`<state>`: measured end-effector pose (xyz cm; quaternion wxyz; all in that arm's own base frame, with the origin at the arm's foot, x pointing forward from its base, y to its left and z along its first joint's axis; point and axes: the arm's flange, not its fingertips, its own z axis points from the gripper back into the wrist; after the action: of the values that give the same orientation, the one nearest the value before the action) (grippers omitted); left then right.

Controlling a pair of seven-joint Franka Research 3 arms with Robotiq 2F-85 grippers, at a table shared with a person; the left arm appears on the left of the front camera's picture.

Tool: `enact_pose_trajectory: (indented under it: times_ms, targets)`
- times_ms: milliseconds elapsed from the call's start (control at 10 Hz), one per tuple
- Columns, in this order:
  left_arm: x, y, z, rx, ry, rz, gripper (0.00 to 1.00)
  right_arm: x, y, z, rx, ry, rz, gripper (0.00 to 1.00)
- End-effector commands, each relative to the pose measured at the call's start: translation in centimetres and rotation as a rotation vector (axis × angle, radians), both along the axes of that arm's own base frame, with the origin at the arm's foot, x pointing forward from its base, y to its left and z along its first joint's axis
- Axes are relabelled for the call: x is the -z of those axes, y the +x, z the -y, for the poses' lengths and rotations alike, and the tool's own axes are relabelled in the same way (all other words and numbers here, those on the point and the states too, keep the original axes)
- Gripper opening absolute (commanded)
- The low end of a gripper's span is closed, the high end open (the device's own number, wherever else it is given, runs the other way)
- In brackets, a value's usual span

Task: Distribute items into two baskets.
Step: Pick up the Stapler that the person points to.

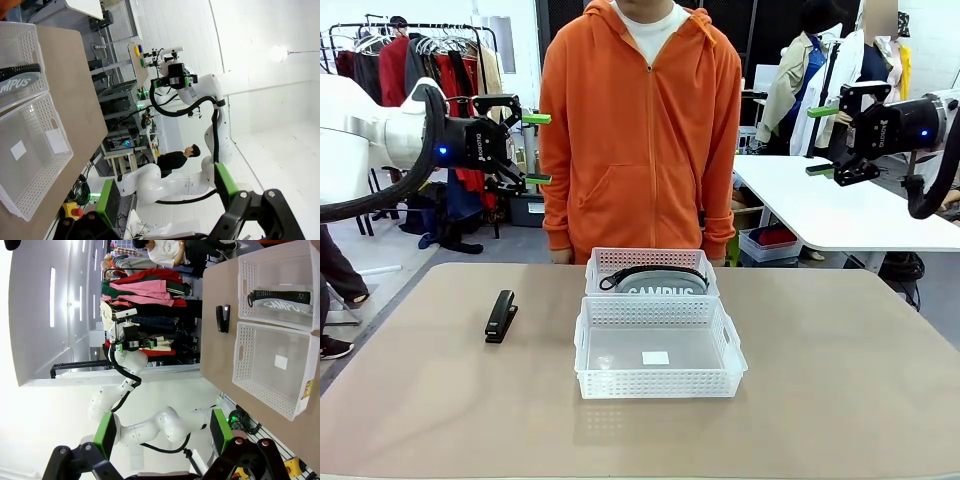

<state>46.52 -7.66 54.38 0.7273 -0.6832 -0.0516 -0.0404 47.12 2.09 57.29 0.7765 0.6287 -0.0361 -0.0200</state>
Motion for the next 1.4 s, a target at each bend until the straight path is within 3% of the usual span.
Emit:
enact_pose_trajectory:
  times_ms: [0, 1300]
  targets:
    - [-0.11, -0.17, 0.00, 0.000, -0.002, 0.002, 1.00, -0.37, -0.08, 0.06, 0.001, -0.002, 0.009, 1.00]
    - [-0.11, -0.17, 0.00, 0.000, -0.002, 0.002, 1.00, -0.37, -0.08, 0.06, 0.001, -0.002, 0.009, 1.00]
